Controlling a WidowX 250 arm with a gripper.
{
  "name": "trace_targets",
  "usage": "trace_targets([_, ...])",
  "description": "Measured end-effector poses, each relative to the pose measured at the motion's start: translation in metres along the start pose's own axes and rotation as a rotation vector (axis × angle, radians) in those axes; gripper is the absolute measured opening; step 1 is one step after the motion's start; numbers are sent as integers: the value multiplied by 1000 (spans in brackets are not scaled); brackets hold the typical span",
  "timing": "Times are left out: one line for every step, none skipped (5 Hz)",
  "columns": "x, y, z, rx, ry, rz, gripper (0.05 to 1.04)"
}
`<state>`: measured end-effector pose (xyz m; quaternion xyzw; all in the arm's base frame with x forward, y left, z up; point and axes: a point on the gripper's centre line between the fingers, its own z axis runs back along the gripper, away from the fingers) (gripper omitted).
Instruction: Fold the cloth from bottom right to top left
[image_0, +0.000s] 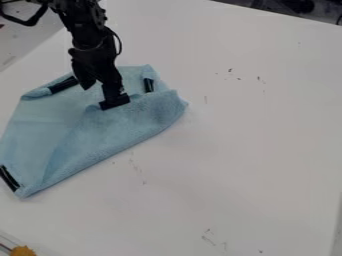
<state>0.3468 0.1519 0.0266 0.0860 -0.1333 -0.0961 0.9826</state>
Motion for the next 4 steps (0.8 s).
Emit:
trace_targets([9, 18, 1, 31, -26, -26, 1009])
trace_targets([10, 22, 7, 24, 8, -37, 1003])
trace_targets([5, 17, 11, -1, 78, -27, 1001])
trace_targets([1, 10, 15, -24, 147, -12, 1001])
